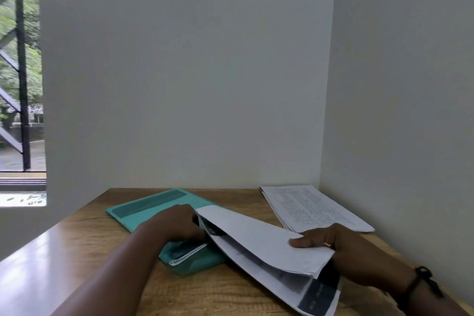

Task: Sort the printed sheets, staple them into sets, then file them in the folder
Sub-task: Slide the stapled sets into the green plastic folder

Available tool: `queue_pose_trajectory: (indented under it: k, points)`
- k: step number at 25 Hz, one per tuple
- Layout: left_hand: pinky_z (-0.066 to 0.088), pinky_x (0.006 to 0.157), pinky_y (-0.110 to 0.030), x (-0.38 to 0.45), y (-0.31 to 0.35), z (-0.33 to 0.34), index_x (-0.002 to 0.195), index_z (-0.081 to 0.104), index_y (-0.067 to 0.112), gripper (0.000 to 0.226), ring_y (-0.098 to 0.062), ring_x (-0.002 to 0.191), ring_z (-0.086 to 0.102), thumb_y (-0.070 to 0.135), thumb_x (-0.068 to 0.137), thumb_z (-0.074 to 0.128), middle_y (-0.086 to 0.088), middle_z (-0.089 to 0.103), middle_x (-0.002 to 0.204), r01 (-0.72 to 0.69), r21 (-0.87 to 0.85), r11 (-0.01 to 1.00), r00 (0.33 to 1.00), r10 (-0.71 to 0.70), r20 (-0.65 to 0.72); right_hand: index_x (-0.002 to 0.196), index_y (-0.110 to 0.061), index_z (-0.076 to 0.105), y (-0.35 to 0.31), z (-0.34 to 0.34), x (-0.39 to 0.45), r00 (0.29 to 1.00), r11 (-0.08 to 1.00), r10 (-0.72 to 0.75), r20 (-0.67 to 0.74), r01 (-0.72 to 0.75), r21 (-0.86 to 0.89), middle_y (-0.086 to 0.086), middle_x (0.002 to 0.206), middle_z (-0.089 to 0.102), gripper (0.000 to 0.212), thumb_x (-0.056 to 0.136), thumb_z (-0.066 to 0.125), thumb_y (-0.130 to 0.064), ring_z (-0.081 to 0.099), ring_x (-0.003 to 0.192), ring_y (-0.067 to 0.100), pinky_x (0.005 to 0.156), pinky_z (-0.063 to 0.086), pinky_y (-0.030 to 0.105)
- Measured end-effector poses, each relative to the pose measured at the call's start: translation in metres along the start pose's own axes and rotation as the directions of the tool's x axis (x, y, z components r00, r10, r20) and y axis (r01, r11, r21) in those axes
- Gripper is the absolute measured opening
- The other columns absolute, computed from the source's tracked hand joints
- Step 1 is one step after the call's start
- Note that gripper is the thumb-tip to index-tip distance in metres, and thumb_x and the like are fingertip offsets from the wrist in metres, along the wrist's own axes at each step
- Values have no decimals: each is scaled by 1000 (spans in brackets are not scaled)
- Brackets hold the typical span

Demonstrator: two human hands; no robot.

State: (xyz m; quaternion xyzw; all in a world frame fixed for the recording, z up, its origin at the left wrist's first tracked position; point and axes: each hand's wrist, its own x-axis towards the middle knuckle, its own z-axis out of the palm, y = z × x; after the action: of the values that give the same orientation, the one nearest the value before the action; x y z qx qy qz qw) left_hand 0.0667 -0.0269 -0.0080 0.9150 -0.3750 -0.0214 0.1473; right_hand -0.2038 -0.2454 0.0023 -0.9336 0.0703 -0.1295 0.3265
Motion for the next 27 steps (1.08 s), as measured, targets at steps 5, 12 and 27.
queue_pose_trajectory:
  k: [5,12,27]
  points:
    - [51,82,-32,2,2,-4,97,71,18,37,-16,92,64,47,74,71,2,70,99,19,103,995,999,-15,-43,101,-48,72,19,-15,-12,1000,999,-9,13,9,39,-31,112,64,36,90,65,-14,57,111,-10,101,42,15]
    - [55,80,-32,-4,18,-2,98,70,18,32,-19,90,65,43,80,65,1,70,97,34,287,957,992,3,-128,101,-33,76,17,-19,-24,994,965,-108,-9,107,240,-22,118,65,74,44,73,-80,56,115,-8,90,38,2]
    - [47,67,-29,-7,14,-13,96,71,16,33,-19,84,64,34,94,43,0,71,96,-11,80,997,856,51,-514,97,-30,78,3,-14,-17,993,936,113,46,-122,329,-16,110,71,33,86,65,-2,65,102,0,88,49,14]
